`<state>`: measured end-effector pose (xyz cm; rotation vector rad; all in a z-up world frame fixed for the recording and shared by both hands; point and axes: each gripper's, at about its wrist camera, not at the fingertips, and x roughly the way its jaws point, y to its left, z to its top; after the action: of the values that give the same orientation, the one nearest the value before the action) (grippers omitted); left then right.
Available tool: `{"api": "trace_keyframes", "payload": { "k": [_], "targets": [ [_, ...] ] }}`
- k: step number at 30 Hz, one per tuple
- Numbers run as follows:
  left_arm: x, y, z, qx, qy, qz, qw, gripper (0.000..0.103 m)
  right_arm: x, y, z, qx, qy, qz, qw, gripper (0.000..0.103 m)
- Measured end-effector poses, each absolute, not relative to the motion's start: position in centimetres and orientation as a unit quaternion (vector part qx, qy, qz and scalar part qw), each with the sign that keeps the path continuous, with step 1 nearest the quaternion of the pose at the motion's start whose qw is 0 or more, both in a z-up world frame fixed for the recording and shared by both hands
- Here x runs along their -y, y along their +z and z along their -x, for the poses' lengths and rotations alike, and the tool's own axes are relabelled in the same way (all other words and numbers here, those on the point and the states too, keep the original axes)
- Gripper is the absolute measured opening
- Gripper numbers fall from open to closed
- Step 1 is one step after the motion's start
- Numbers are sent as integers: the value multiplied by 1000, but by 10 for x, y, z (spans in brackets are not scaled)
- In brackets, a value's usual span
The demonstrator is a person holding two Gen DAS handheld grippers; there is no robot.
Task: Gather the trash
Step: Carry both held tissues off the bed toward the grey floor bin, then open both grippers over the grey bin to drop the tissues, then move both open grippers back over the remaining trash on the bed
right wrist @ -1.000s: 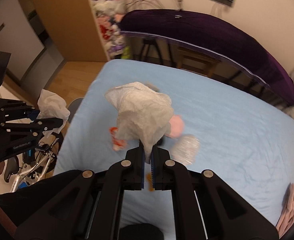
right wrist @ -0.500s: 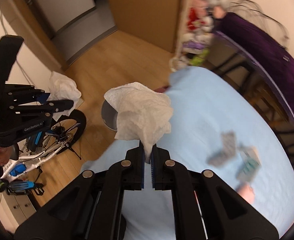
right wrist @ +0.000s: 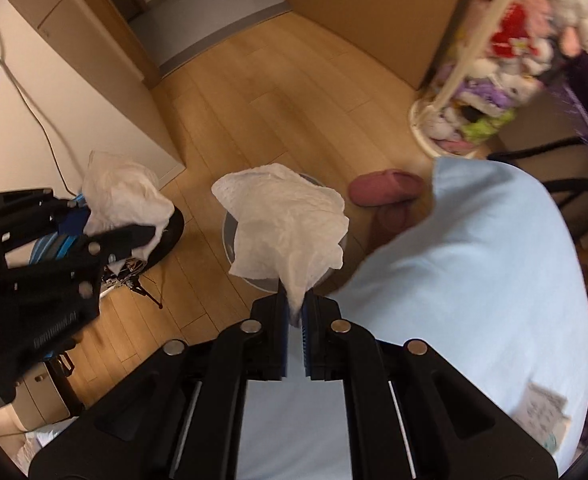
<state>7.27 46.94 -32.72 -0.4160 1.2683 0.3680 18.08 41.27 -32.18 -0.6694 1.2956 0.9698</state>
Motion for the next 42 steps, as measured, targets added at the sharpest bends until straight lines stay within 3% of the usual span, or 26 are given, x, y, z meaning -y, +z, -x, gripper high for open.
{"api": "trace_keyframes", "payload": {
  "k": [2,6,16,23,30,42],
  "targets": [
    [-474,-334,-71,-586,171,194,768,21,-425,-330,-181,-564,429,299,639,15],
    [-481,-347,-71,-588,171,197,766,21,-438,-338,-188,-552,428,307,647,42],
    [-480,-368,-89,-582,162,199,772,26,-416,-338,-200,-551,406,314,658,42],
    [-479,-374,-92,-580,169,198,772,69,-393,-337,-196,-556,388,312,666,42],
    [-465,-367,-96,-590,163,178,770,69,-360,-321,-191,-563,372,287,680,42],
    [-354,-284,-129,-583,73,94,804,72,-217,-242,-171,-570,296,184,744,45]
  ]
}}
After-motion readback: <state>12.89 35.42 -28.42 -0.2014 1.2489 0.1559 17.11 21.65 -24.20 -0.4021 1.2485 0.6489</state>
